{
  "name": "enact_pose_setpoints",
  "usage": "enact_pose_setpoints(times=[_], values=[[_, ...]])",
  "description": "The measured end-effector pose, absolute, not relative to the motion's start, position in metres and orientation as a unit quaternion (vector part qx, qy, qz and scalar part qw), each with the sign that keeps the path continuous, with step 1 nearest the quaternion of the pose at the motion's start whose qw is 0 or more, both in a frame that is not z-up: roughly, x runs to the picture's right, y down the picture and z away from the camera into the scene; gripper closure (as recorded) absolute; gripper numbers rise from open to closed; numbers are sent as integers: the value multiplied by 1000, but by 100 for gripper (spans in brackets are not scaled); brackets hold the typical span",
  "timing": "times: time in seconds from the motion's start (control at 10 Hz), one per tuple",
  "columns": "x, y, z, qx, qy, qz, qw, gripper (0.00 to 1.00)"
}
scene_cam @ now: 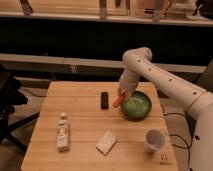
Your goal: Place the pepper in the ceramic cup
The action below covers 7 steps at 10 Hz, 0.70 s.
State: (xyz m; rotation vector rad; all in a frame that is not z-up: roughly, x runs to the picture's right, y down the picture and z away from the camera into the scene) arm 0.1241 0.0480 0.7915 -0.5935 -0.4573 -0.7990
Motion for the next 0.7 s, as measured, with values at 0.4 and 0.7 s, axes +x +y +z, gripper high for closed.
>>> enact_pose_setpoints(times=[0.4, 0.7], values=[[152, 62, 779, -284, -217, -366, 859, 96], [161, 69, 771, -284, -218, -360, 862, 96]])
